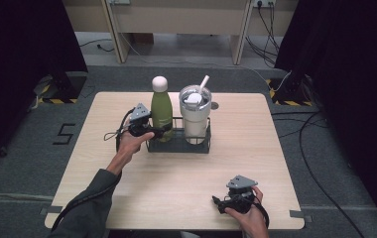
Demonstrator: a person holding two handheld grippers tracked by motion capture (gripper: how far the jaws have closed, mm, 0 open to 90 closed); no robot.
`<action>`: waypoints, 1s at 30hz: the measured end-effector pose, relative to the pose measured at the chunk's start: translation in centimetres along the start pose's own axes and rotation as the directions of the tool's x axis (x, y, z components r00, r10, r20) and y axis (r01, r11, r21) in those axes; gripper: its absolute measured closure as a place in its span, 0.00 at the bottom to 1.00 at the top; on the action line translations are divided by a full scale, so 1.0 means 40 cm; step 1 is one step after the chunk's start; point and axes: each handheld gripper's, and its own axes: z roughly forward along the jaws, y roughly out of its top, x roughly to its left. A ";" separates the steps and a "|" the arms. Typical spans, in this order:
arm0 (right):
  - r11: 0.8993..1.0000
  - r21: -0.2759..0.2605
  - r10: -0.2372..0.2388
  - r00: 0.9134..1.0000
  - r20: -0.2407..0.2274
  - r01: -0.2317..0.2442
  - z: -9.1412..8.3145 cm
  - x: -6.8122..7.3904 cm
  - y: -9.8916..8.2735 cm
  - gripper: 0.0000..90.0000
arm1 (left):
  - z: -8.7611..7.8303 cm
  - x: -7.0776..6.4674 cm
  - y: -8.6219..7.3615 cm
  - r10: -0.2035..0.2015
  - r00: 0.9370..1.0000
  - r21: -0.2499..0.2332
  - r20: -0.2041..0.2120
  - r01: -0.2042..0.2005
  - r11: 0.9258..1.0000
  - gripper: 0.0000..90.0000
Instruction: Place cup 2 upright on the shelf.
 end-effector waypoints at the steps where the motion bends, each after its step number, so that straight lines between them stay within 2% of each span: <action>1: 1.000 0.000 0.000 1.000 0.000 0.000 0.000 0.000 0.000 0.10 | -0.002 0.000 0.001 -0.002 1.000 0.001 0.000 0.002 1.000 0.16; 11: 1.000 0.000 0.000 1.000 0.000 0.000 0.000 0.000 0.000 0.10 | -0.018 -0.003 -0.001 0.004 1.000 0.005 0.010 -0.004 1.000 0.16; 30: 1.000 0.001 0.000 1.000 0.002 0.000 0.000 0.000 0.000 0.10 | -0.047 -0.003 -0.013 -0.008 1.000 0.002 0.013 0.008 1.000 0.16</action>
